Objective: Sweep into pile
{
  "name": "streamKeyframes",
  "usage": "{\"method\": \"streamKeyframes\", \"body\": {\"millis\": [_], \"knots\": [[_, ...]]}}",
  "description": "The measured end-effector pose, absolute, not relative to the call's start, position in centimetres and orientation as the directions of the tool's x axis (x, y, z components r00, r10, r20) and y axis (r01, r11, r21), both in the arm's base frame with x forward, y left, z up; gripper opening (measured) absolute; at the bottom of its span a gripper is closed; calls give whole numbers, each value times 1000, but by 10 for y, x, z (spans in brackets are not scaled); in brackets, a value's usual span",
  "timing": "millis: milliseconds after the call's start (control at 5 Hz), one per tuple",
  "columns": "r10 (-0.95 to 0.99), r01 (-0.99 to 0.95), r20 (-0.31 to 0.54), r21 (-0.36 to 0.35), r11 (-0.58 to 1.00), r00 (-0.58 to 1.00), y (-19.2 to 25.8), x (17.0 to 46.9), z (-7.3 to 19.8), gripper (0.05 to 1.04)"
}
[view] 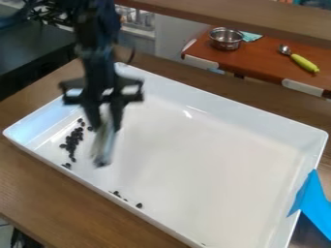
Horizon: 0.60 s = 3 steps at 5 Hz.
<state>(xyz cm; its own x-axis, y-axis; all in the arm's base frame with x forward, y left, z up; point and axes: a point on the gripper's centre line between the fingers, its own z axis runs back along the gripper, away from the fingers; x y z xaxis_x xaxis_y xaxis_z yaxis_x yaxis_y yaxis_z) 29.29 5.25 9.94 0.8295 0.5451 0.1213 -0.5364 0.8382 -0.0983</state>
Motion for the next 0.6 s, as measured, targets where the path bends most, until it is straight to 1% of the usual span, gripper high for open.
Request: {"method": "streamKeyframes", "body": {"millis": [200,400,600], "knots": [[516,-497,51,-203,844,855,5,307,137,351],[427,-419,6,-183,889,904,-27,312,123,352],[304,-301,-7,-162,940,953,-49,314,87,351]]}}
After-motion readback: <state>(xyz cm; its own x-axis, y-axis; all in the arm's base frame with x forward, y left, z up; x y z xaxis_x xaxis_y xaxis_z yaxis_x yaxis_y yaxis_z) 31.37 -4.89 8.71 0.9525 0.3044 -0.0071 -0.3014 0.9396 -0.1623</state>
